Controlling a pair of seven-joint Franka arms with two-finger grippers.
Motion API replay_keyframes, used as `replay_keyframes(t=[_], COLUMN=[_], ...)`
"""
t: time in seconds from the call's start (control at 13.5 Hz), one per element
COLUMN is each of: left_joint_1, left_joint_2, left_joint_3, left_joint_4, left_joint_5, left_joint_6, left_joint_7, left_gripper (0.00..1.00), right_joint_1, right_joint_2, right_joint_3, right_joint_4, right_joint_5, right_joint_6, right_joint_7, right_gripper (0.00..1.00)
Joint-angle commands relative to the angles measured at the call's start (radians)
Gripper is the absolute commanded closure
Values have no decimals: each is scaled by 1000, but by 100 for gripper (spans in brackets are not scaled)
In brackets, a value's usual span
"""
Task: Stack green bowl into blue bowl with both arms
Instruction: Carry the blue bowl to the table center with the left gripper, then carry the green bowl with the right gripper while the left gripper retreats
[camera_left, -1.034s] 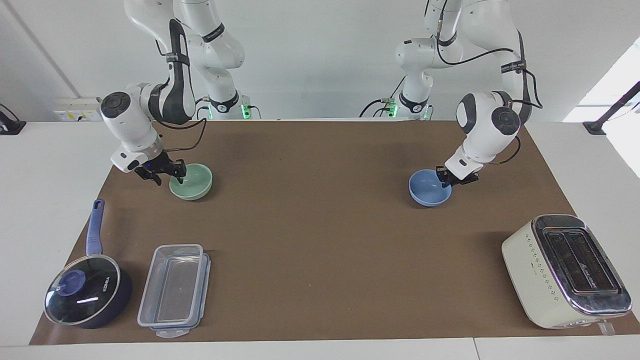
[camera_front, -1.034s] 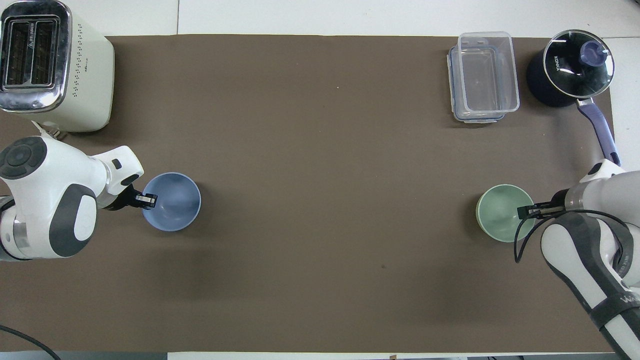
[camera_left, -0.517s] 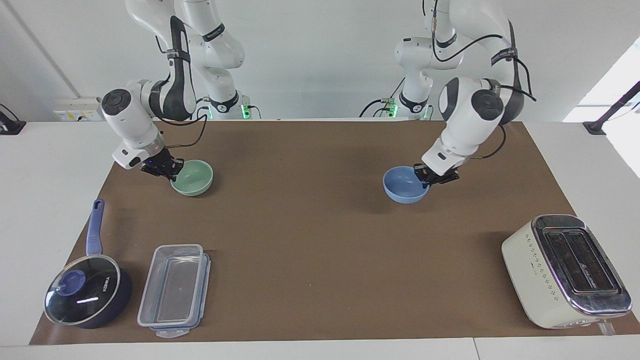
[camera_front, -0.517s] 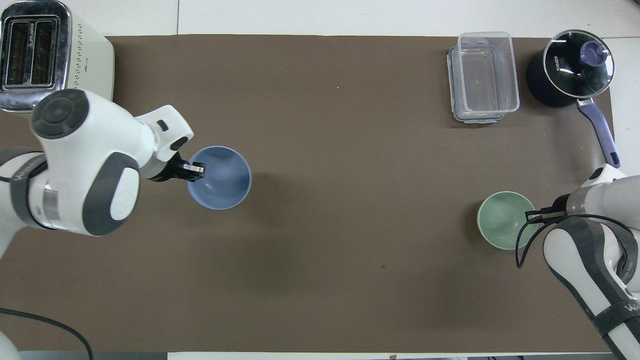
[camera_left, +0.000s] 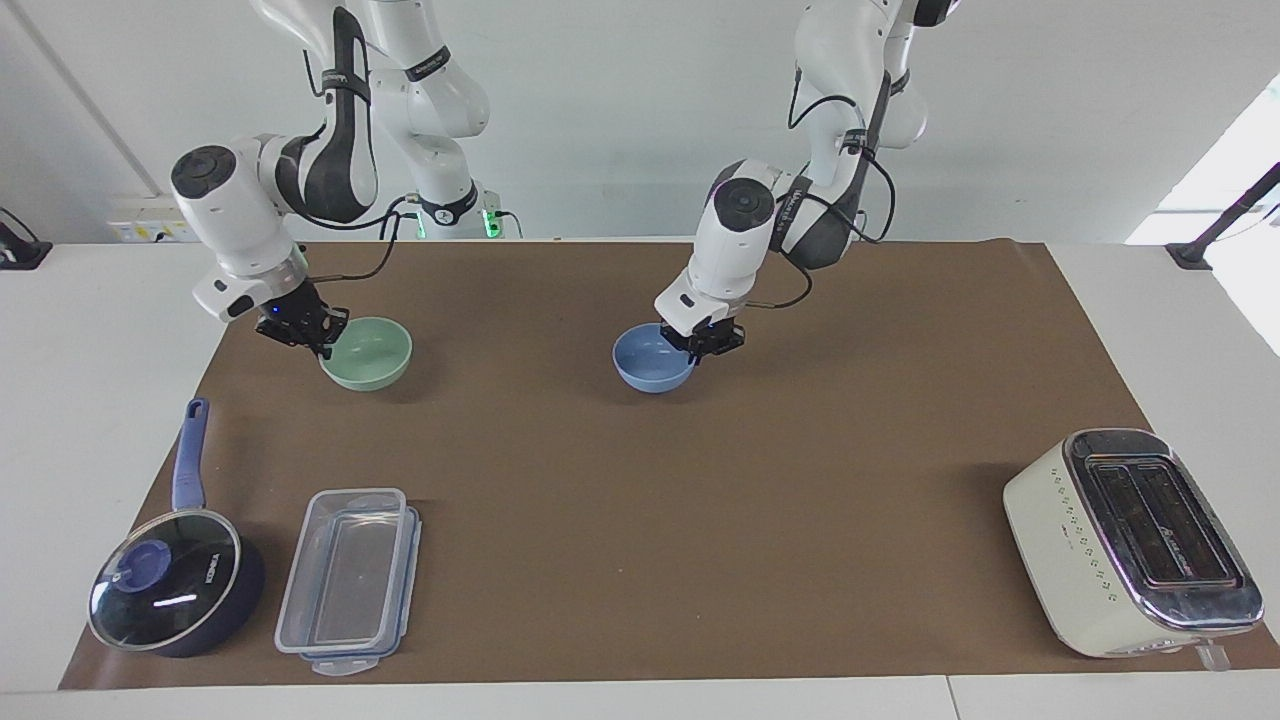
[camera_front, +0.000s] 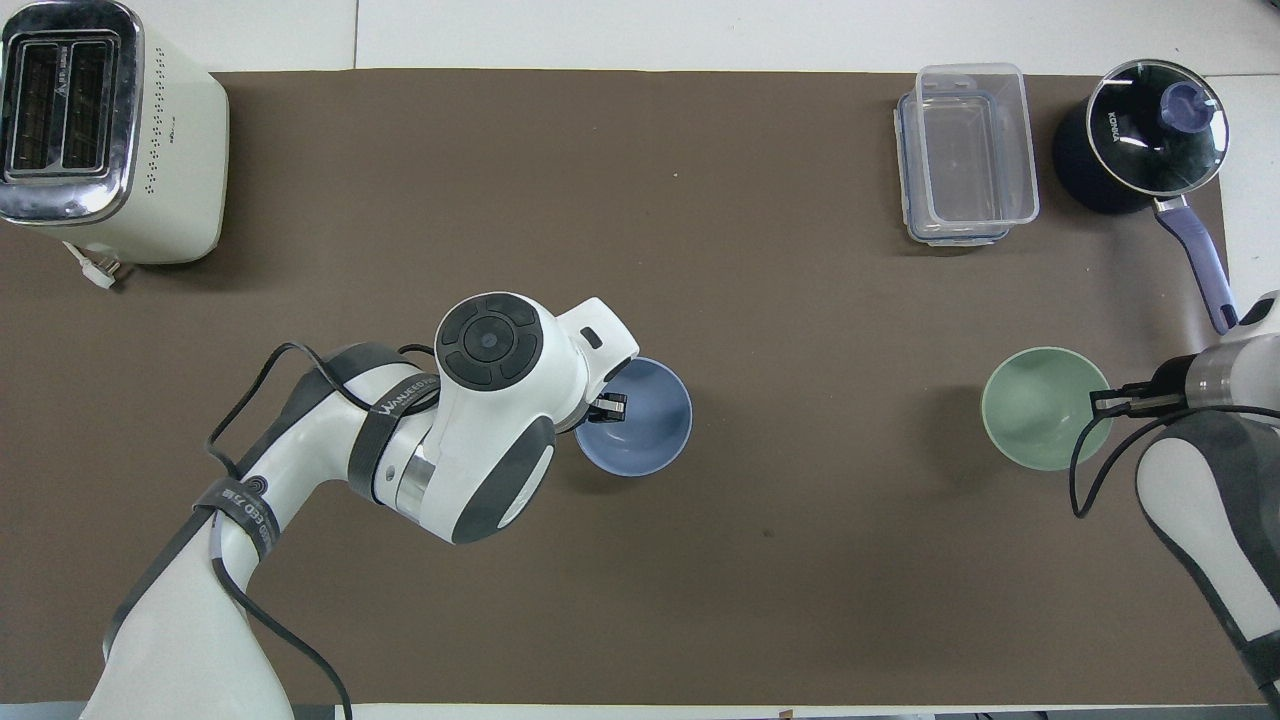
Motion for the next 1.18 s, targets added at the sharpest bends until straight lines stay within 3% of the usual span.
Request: replay_keyframes(t=[0.0, 0.22, 0.52, 0.59, 0.66, 0.89, 1.11], left_joint_1=[-7, -8, -8, -11, -14, 4, 103], left_joint_2=[5, 64, 69, 69, 66, -6, -83], left_joint_3=[15, 15, 15, 15, 15, 19, 24], left_joint_4=[-4, 16, 13, 13, 13, 16, 80], left_joint_5=[-62, -89, -95, -95, -95, -133, -141], left_joint_6=[-3, -4, -9, -1, -3, -41, -165], left_joint_7=[10, 10, 17, 19, 19, 19, 22], left_gripper=[100, 100, 100, 6, 0, 0, 0], right_joint_1=[1, 2, 88, 123, 155, 224, 306], right_joint_2=[-7, -5, 47, 54, 67, 90, 96], right_joint_3=[6, 15, 26, 26, 26, 26, 30], right_joint_4=[99, 235, 429, 460, 496, 564, 564], right_joint_5=[-1, -4, -16, -16, -18, -12, 3], right_joint_6=[-73, -242, -425, -445, -474, -531, -524], right_joint_7=[2, 55, 155, 190, 233, 344, 500], right_gripper=[100, 100, 100, 100, 100, 100, 100])
